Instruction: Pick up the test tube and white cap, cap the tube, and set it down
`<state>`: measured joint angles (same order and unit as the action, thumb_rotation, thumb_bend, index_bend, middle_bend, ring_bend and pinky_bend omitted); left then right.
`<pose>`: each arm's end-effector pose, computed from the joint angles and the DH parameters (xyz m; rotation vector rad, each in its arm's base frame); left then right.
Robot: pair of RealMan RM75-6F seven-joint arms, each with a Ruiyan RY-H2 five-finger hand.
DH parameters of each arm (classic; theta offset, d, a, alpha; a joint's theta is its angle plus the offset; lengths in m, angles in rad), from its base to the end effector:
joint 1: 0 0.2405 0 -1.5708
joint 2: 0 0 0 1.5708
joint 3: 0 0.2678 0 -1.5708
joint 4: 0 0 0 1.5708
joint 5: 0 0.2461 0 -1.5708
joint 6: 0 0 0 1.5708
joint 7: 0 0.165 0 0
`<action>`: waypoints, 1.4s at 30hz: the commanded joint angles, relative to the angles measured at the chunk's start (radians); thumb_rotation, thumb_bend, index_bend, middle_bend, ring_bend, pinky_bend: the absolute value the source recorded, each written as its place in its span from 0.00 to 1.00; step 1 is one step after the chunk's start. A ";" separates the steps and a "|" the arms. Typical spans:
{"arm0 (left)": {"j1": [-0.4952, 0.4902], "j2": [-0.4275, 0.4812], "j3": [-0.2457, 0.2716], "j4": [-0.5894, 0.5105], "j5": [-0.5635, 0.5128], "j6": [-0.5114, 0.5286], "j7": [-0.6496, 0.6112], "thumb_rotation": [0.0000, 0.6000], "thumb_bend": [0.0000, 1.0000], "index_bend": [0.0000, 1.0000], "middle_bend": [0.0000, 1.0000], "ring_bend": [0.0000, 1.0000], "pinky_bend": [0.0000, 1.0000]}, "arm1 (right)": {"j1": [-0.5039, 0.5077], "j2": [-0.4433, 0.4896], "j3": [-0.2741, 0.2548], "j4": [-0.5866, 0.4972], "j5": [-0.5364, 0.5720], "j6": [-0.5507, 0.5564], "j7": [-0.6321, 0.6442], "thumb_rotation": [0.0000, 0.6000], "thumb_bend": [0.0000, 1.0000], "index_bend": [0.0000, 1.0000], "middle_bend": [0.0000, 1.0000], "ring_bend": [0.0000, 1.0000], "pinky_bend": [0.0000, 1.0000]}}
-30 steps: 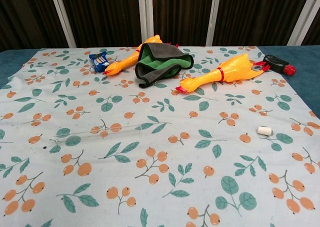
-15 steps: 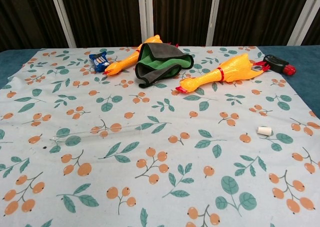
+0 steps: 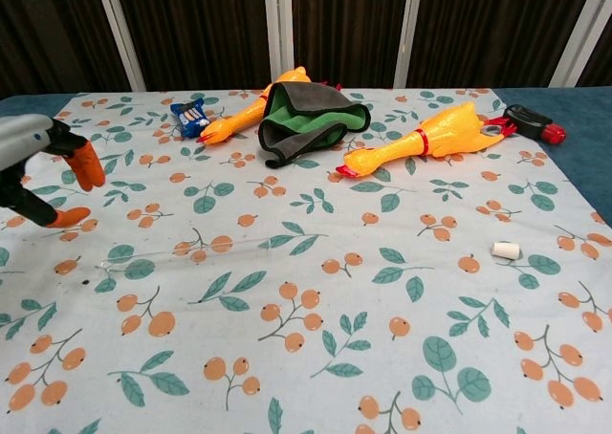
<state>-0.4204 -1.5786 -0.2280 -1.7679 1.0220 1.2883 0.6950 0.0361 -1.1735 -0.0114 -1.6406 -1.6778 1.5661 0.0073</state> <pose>-0.1827 0.3009 -0.0260 -1.5017 -1.0386 -0.8175 -0.3044 -0.1724 0.1030 1.4638 -0.9195 1.0505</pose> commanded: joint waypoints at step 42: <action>-0.136 -0.309 -0.030 0.162 -0.261 0.059 0.130 1.00 0.53 0.52 0.56 0.06 0.00 | -0.002 0.008 0.003 -0.008 0.012 -0.002 0.023 1.00 0.36 0.00 0.00 0.00 0.00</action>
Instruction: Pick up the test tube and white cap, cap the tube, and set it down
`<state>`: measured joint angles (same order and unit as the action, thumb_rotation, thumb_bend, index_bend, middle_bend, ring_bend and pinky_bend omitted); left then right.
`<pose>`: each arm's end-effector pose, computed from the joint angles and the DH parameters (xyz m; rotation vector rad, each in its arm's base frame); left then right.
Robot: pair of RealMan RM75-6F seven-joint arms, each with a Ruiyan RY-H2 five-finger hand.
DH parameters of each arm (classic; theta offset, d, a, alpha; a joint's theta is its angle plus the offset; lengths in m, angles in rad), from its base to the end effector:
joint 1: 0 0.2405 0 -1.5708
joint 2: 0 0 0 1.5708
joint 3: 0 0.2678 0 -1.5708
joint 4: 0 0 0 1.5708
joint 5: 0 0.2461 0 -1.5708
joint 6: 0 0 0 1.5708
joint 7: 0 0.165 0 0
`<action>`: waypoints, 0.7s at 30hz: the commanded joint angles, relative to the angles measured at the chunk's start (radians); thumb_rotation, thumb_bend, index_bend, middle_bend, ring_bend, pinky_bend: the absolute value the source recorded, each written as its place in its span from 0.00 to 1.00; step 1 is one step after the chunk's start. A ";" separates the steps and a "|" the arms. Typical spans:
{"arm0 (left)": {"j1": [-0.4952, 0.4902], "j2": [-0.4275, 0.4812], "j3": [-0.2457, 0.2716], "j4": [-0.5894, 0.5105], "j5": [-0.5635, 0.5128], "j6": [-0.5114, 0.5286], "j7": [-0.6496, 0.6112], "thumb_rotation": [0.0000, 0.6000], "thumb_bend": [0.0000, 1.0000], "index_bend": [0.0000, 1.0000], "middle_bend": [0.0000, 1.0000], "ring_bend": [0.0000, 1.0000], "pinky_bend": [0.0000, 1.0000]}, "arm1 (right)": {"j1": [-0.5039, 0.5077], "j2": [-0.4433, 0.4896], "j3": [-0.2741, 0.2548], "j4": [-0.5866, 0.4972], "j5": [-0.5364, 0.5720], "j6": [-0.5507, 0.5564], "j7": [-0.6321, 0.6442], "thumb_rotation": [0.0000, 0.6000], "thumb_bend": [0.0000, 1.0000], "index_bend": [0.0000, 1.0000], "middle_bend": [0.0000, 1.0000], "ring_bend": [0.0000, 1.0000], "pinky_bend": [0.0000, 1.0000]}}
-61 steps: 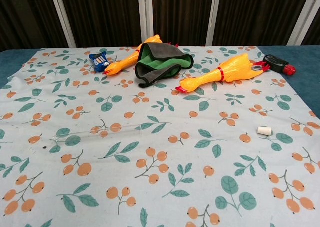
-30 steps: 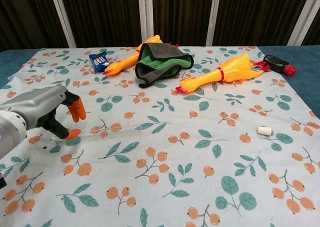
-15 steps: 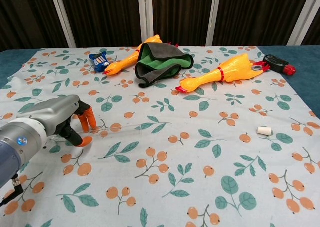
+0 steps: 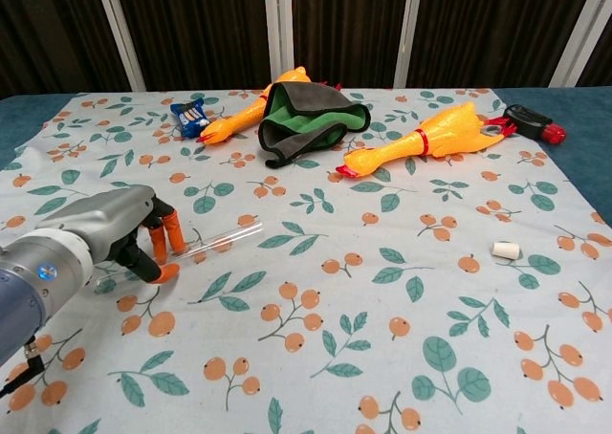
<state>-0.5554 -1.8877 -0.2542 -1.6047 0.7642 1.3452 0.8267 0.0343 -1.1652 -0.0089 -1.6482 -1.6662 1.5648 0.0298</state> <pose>-0.1413 0.2993 -0.1133 -1.4911 -1.2052 -0.6941 -0.3057 -0.1726 0.1059 1.4453 -0.9420 1.0590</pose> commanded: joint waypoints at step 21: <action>-0.018 0.130 0.042 0.000 0.232 -0.051 -0.169 1.00 0.75 0.60 0.63 0.09 0.00 | 0.008 -0.002 0.006 -0.020 0.023 -0.028 -0.030 1.00 0.36 0.00 0.00 0.00 0.00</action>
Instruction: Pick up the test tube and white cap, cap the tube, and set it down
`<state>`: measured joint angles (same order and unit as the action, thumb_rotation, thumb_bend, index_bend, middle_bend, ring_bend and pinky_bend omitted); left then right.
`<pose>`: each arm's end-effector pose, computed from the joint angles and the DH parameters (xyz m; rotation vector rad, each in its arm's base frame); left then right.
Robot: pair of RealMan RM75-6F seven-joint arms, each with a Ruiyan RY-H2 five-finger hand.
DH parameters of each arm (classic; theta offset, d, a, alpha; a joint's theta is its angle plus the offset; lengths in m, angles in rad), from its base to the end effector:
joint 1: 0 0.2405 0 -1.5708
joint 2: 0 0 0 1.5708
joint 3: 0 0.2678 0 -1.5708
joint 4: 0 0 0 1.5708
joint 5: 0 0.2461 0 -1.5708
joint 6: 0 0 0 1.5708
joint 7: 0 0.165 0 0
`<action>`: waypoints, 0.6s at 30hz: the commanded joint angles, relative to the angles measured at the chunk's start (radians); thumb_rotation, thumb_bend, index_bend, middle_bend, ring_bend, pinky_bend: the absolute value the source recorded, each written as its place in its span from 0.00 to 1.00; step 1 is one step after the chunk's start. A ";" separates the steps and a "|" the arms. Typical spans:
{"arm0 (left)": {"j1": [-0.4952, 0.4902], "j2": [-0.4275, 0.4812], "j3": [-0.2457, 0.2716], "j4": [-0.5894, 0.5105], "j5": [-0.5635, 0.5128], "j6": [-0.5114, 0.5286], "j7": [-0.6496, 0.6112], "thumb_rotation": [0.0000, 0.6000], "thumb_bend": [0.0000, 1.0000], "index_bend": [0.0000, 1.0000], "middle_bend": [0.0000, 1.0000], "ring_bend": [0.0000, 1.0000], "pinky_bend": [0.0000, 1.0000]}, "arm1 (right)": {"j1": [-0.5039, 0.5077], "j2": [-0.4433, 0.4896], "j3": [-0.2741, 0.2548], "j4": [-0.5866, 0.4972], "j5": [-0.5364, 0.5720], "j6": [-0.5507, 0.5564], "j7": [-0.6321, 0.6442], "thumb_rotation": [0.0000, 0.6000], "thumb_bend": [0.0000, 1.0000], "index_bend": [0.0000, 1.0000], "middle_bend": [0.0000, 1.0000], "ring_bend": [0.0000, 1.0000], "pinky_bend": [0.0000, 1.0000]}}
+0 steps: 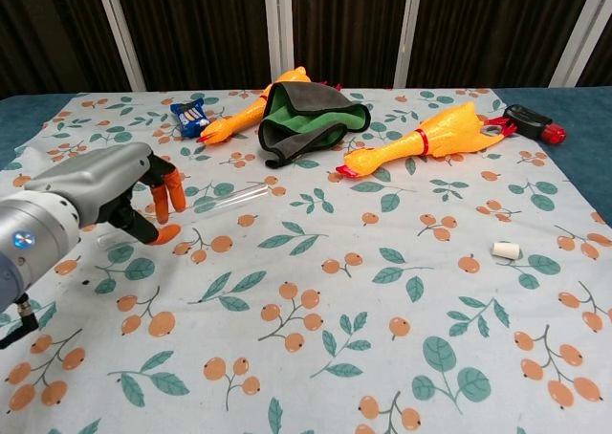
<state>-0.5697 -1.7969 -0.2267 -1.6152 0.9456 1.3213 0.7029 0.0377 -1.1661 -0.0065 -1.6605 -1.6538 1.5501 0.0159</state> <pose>-0.1347 0.3139 -0.0853 -1.5336 -1.0726 -0.8745 -0.3045 -0.1744 0.1035 1.4446 -0.9519 1.0465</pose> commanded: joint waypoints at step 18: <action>-0.078 0.190 -0.040 0.132 0.267 -0.161 -0.369 1.00 0.75 0.60 0.64 0.10 0.00 | 0.183 -0.074 0.112 -0.098 0.201 -0.288 -0.273 1.00 0.36 0.04 0.00 0.00 0.00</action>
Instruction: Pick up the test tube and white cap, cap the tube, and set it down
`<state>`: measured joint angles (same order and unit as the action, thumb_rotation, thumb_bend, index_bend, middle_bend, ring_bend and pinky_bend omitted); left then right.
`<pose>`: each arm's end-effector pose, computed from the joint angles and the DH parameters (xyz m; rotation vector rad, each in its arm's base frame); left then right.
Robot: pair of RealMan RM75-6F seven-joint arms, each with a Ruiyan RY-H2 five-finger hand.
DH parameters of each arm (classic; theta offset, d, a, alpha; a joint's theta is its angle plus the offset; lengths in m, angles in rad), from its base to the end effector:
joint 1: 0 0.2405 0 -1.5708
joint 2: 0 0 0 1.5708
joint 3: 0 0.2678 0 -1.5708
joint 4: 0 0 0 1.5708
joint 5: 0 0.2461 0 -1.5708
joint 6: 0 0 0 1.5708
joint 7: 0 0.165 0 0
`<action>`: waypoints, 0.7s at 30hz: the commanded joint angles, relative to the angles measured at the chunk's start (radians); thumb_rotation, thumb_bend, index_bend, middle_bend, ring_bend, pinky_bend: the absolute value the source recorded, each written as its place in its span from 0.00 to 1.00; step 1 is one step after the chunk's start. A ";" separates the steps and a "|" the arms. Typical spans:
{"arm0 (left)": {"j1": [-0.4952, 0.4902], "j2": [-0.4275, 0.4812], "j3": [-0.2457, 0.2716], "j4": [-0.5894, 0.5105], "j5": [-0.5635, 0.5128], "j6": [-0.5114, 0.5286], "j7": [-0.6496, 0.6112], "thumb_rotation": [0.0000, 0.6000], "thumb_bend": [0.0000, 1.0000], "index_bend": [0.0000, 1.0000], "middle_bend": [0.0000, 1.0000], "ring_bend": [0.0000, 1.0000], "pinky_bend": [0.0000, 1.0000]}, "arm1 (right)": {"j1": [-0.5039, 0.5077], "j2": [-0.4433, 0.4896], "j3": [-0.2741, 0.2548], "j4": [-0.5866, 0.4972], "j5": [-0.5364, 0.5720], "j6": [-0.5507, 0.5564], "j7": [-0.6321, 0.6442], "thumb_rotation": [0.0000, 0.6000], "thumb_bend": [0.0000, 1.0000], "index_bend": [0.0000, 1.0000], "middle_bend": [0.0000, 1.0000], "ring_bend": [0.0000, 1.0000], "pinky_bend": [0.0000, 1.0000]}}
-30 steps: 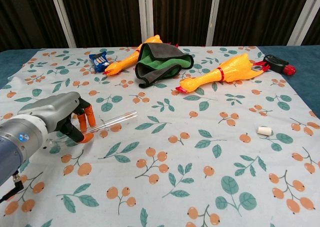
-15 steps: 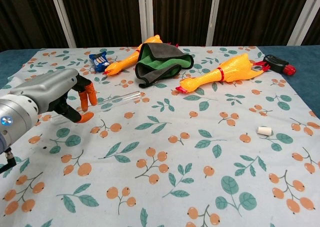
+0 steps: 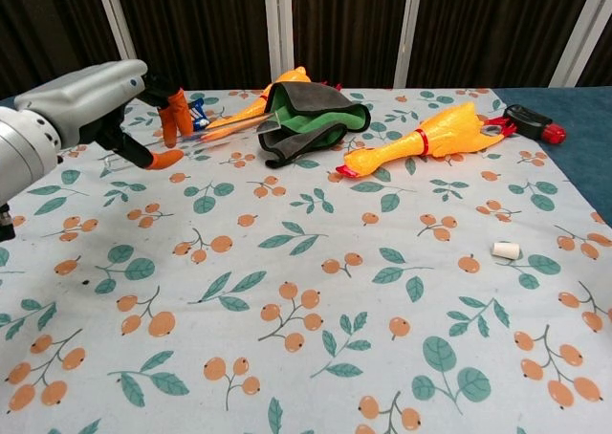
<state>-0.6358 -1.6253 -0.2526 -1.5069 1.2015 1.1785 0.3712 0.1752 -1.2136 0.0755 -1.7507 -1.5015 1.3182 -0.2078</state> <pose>-0.1367 0.3668 -0.0376 -1.6334 -0.9025 -1.1242 -0.2718 -0.2313 0.0653 1.5617 -0.9560 0.9242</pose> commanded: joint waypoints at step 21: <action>-0.070 0.073 -0.040 0.059 0.055 -0.077 -0.180 1.00 0.75 0.60 0.64 0.10 0.00 | 0.252 -0.250 0.116 0.104 0.334 -0.229 -0.277 1.00 0.36 0.36 0.12 0.00 0.00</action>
<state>-0.7023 -1.5567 -0.2930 -1.4486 1.2505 1.1045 0.2000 0.4213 -1.4507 0.1936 -1.6488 -1.1793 1.0859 -0.4705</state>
